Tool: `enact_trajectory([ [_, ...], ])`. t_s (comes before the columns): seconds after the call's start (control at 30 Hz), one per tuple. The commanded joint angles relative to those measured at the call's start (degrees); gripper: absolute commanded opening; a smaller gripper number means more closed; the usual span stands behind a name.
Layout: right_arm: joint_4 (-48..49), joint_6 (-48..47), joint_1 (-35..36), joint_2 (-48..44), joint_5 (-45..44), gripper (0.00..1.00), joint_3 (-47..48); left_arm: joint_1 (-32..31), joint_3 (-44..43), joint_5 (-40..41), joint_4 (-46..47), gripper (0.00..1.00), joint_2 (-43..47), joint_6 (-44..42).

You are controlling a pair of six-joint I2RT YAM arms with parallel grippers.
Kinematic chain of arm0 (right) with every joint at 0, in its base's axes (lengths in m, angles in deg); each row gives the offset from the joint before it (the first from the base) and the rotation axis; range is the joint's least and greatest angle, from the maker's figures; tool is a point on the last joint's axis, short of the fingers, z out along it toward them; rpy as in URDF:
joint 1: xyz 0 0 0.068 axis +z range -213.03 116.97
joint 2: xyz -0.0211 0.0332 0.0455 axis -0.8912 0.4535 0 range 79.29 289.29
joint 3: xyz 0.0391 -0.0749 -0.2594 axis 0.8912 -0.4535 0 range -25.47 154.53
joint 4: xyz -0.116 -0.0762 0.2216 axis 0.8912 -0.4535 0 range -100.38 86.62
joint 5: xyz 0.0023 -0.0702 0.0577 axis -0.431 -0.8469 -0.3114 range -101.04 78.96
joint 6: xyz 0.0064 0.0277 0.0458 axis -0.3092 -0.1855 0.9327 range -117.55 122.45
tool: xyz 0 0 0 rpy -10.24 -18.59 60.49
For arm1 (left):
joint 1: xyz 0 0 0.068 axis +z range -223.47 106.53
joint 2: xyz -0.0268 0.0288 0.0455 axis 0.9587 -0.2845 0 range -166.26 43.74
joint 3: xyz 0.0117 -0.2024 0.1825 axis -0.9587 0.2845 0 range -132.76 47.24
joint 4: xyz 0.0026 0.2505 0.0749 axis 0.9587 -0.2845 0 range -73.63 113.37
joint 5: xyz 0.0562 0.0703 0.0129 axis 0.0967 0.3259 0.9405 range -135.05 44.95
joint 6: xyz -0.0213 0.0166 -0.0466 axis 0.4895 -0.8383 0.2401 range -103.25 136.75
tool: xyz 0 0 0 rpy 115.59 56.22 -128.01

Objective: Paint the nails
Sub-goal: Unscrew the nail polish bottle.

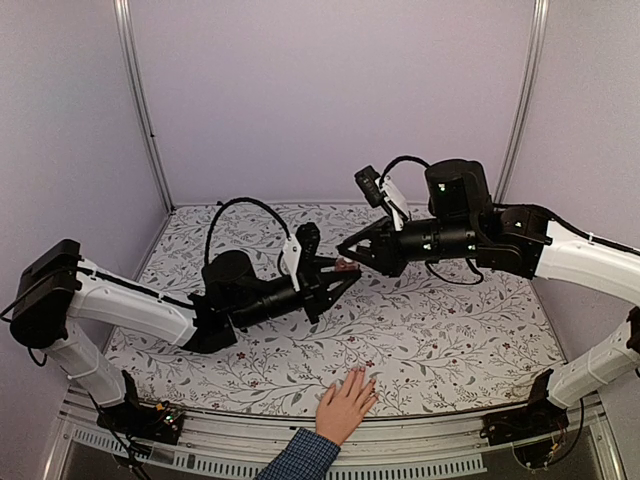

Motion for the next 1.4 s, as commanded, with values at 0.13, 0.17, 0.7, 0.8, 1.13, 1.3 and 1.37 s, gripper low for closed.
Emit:
enact_trajectory([
  [0.13, 3.2, -5.07, 0.4, -2.91, 9.96, 0.0, 0.33, -0.62, 1.06, -24.87, 7.45, 0.0, 1.94, -0.73],
  [0.17, 3.41, -5.96, 0.4, -3.42, 10.8, 0.0, 0.09, -0.56, 1.02, -26.75, 7.68, 0.0, 2.11, -0.71],
  [0.7, 4.56, -15.9, 0.4, -5.85, 29.99, 0.0, -1.21, -1.51, -2.8, -50.26, 11.36, 0.0, 0.26, 4.28],
  [0.8, 3.27, -18.26, 0.4, -5.35, 33.25, 0.0, -0.48, -1.61, -3.56, -53.89, 13.66, 0.0, -0.81, 6.7],
  [1.13, -0.36, -23.54, 0.49, -4.47, 38.46, 0.0, 0.84, -1.96, -5.53, -59.74, 17.07, 0.0, -3.08, 10.89],
  [1.3, 0.04, -23.14, 0.49, -5.06, 36.29, 0.03, 0.63, -1.7, -4.91, -57.79, 14.62, 0.0, -2.26, 8.63],
  [1.37, 0.31, -22.65, 0.49, -5.84, 34.97, 0.08, 0.56, -1.49, -4.47, -56.79, 14.01, 0.0, -1.85, 8.02],
])
